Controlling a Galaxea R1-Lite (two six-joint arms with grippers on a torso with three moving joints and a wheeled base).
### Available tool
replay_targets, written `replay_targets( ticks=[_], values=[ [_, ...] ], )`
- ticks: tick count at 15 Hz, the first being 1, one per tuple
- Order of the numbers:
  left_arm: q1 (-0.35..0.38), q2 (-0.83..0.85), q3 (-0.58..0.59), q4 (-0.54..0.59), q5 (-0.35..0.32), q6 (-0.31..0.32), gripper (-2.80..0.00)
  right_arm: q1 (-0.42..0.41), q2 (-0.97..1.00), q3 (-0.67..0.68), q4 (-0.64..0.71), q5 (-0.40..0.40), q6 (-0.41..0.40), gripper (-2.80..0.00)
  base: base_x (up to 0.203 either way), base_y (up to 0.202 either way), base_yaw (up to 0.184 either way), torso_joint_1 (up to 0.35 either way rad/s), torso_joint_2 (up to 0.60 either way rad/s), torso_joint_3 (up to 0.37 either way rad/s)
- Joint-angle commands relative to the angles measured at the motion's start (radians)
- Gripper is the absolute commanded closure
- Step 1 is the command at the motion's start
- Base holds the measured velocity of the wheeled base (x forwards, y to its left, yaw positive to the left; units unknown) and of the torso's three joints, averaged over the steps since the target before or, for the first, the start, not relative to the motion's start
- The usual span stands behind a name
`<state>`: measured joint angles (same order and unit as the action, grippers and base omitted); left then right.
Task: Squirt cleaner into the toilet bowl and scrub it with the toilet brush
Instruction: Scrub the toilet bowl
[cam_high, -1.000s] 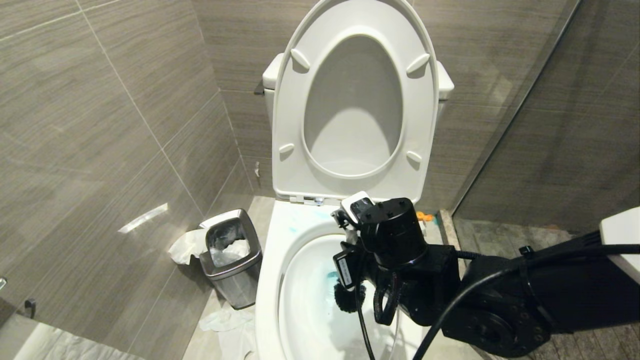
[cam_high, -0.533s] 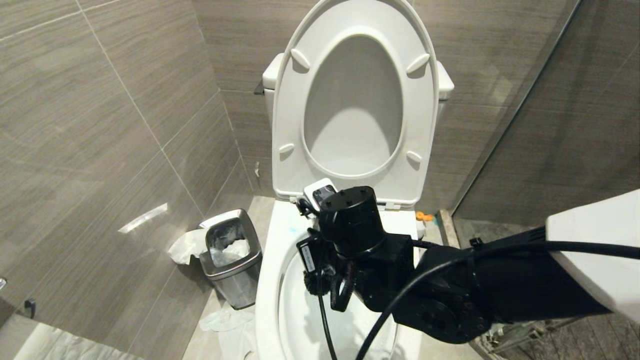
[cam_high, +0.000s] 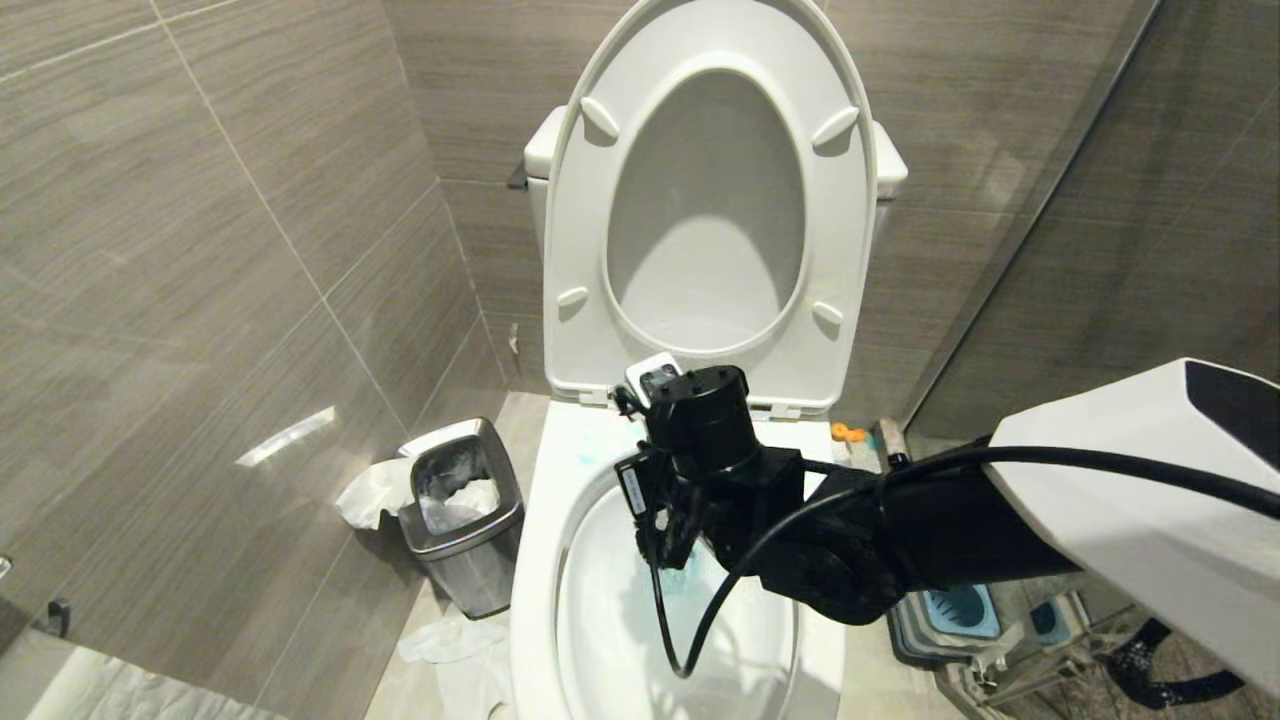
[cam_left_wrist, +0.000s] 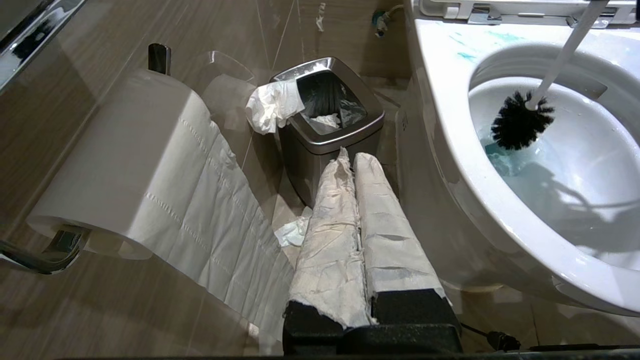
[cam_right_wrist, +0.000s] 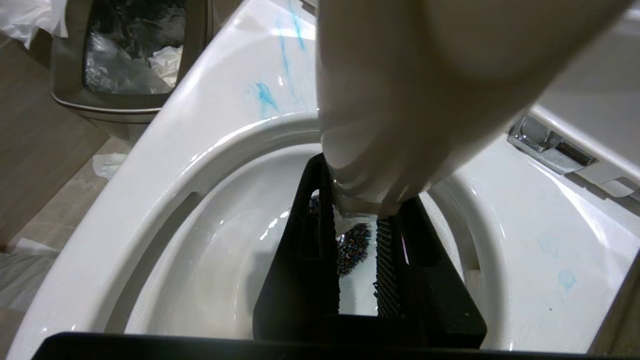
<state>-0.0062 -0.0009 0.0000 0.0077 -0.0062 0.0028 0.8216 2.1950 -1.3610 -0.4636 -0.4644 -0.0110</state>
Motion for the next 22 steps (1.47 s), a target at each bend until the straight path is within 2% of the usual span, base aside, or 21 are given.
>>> replay_targets(
  ticks=[1, 4, 9, 14, 18, 22],
  values=[
    [0.000, 0.001, 0.002, 0.000, 0.000, 0.000, 0.00, -0.008, 0.056, -0.003, -0.008, -0.004, 0.014, 0.00, 0.000, 0.000, 0.000, 0.000, 0.00, 0.000],
    [0.000, 0.001, 0.002, 0.000, 0.000, 0.000, 0.00, -0.010, 0.136, -0.004, -0.031, -0.016, 0.048, 0.00, 0.000, 0.000, 0.000, 0.000, 0.00, 0.000],
    [0.000, 0.001, 0.002, 0.000, 0.000, 0.000, 0.00, -0.018, 0.212, -0.019, -0.076, -0.045, 0.051, 0.00, 0.000, 0.000, 0.000, 0.000, 0.00, 0.000],
    [0.000, 0.001, 0.002, 0.000, 0.000, 0.000, 0.00, -0.016, 0.016, 0.014, -0.047, -0.044, 0.042, 0.00, 0.000, 0.000, 0.000, 0.000, 0.00, 0.000],
    [0.000, 0.001, 0.002, 0.000, 0.000, 0.000, 0.00, -0.016, -0.165, 0.025, 0.078, -0.041, 0.040, 0.00, 0.000, 0.000, 0.000, 0.000, 0.00, 0.000],
    [0.000, 0.001, 0.002, 0.000, 0.000, 0.000, 0.00, -0.016, -0.112, 0.018, 0.084, -0.041, 0.043, 0.00, 0.000, 0.000, 0.000, 0.000, 0.00, 0.000]
  ],
)
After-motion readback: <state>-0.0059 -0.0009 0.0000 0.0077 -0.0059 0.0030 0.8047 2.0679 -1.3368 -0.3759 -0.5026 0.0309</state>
